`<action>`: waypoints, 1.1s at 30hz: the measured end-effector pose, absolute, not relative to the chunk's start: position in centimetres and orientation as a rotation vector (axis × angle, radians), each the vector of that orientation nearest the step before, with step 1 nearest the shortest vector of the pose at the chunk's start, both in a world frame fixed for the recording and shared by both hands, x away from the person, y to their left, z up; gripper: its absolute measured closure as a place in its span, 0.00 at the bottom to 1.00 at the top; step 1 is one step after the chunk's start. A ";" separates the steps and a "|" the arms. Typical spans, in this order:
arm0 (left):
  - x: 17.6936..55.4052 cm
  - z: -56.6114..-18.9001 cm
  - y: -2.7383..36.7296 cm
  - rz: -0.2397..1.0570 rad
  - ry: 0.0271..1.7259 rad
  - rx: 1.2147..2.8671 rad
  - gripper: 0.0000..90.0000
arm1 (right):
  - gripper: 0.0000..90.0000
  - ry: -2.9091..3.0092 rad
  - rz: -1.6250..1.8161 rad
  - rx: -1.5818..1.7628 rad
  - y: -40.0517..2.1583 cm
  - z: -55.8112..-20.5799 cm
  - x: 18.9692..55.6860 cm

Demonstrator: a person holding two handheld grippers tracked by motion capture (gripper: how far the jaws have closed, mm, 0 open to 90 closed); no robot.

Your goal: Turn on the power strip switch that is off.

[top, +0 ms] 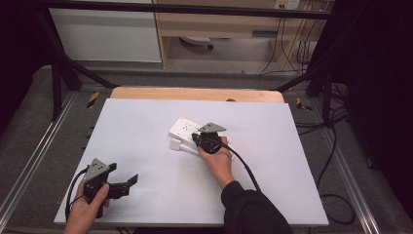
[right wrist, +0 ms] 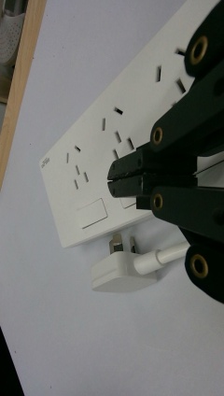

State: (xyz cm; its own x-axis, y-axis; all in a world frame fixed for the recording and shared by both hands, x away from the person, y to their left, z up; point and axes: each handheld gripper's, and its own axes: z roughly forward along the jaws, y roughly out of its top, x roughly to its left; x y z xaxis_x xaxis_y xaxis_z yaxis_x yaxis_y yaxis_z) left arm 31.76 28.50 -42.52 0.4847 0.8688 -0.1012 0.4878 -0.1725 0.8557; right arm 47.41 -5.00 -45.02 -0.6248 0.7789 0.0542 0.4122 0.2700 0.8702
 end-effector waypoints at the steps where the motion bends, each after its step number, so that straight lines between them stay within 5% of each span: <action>1: 31.8 -42.5 28.5 0.525 1.141 1.821 0.07 | 1.00 2.161 1.303 1.081 -5.0 -45.0 47.4; 33: 31.8 -42.6 28.4 0.519 1.142 1.827 0.07 | 1.00 2.168 1.301 1.097 -5.3 -45.2 47.5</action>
State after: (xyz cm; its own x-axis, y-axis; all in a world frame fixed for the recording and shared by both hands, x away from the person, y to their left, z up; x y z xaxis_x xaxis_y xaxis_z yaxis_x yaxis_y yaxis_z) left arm 31.76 28.40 -42.60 0.4868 0.8675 -0.1023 0.4928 -0.1760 0.8521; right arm 47.51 -5.26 -45.21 -0.6212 0.7809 0.0658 0.4255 0.2656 0.8651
